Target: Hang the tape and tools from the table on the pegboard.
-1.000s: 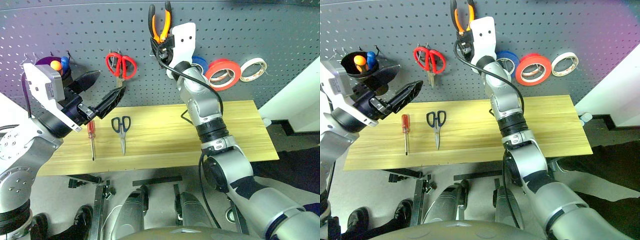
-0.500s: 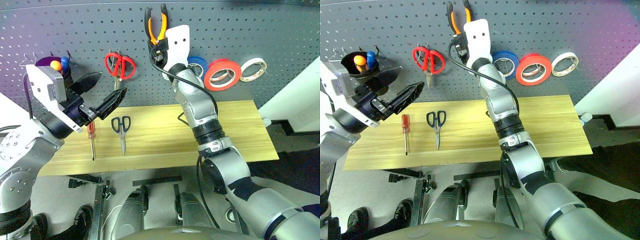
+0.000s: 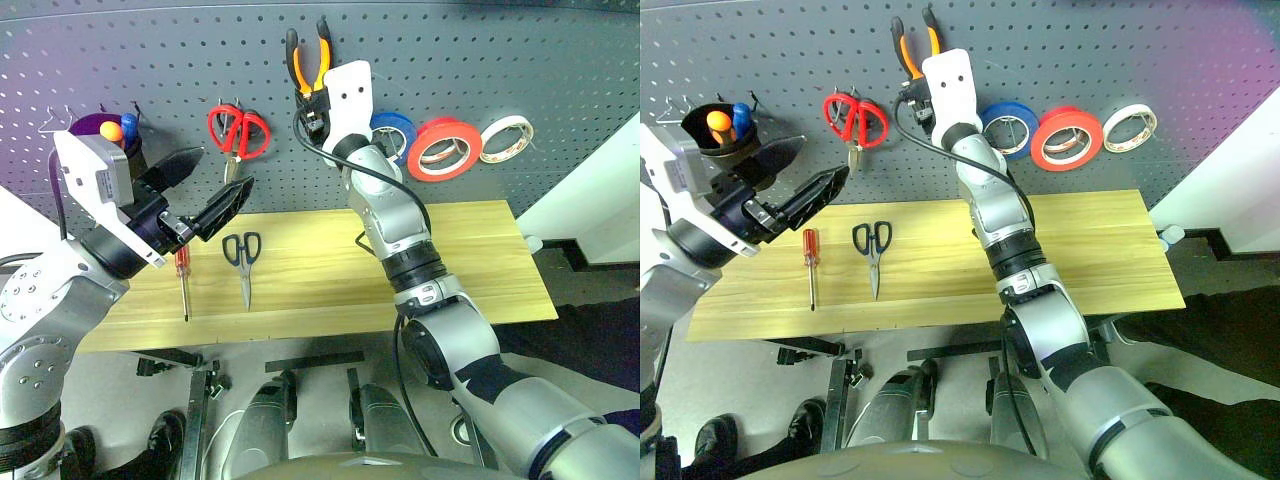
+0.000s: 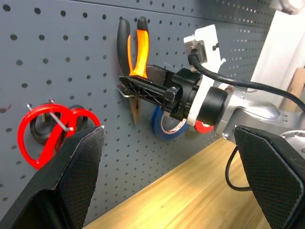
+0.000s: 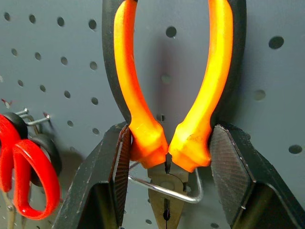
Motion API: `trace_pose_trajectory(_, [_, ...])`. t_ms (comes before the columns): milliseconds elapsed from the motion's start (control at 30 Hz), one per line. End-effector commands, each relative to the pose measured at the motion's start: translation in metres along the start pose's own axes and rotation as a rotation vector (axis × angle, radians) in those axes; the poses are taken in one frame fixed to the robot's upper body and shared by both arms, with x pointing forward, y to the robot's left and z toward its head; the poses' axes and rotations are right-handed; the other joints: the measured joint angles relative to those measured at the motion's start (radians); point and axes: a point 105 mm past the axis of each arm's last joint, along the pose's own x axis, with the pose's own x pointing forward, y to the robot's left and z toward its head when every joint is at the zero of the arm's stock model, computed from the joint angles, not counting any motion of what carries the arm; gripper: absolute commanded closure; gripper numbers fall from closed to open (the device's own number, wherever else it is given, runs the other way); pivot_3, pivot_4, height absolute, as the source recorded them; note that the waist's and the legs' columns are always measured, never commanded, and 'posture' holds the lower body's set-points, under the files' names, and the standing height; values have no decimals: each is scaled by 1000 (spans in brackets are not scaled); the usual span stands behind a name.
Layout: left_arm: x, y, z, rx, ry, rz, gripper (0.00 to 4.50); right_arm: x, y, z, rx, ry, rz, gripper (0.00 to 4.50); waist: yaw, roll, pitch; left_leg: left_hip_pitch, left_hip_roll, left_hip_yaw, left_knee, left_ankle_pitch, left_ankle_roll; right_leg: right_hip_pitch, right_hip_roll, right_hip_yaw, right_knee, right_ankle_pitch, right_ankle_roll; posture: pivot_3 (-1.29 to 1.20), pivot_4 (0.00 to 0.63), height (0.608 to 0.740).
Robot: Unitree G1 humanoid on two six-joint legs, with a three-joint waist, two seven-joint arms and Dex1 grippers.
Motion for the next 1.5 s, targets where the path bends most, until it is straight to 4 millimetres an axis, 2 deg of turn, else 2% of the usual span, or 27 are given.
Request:
trace_pose_trajectory(33, [-1,-7,7,29,-17,-21,0,2,5,15,-4,-70,2,2407,0,0,0,0,0,0,0,0,0,0,0,0,0,0,0,163,210,740])
trace_pose_trajectory(133, [-1,-7,7,28,-15,-21,0,2,4,13,-9,-64,0,2407,0,0,0,0,0,0,0,0,0,0,0,0,0,0,0,165,211,740])
trace_pose_trajectory(267, [-1,-7,7,26,-15,-20,0,2,5,10,-10,-57,8,1162,0,0,0,0,0,0,0,0,0,0,0,0,0,0,0,164,213,740])
trace_pose_trajectory(367, [-1,-7,7,26,-14,-19,0,2,3,9,-9,-53,2,49,0,0,0,0,0,0,0,0,0,0,0,0,0,0,0,165,215,740])
trace_pose_trajectory(567, [-1,-7,6,20,-12,-19,0,2,4,11,-6,-63,10,16,-1,0,0,0,0,0,0,-1,1,0,0,0,0,0,0,164,216,740])
trace_pose_trajectory(733, [-1,-8,6,18,-12,-23,0,-2,-5,18,19,-98,-9,16,1,0,0,0,0,0,0,-1,1,0,0,0,0,0,0,163,214,740])
trace_pose_trajectory(1000, [0,-8,6,17,-13,-31,0,-10,-15,39,30,-179,-43,16,-1,0,0,0,0,0,-1,0,1,0,0,0,-2,0,0,145,205,740])
trace_pose_trajectory(1133, [0,-9,6,18,-12,-38,0,-19,-16,57,106,-274,-29,16,0,0,0,0,0,-1,-2,0,0,0,0,0,-2,0,0,140,204,740])
trace_pose_trajectory(1333, [2,-8,6,21,-11,-44,0,-31,-8,68,185,-352,59,16,-1,0,0,0,0,0,-3,0,0,2,0,0,-7,0,0,132,201,740])
trace_pose_trajectory(1500, [3,-6,6,23,-9,-45,0,-40,0,81,152,-417,120,16,-1,0,0,0,0,-1,-6,0,0,2,0,0,-9,0,0,130,208,740])
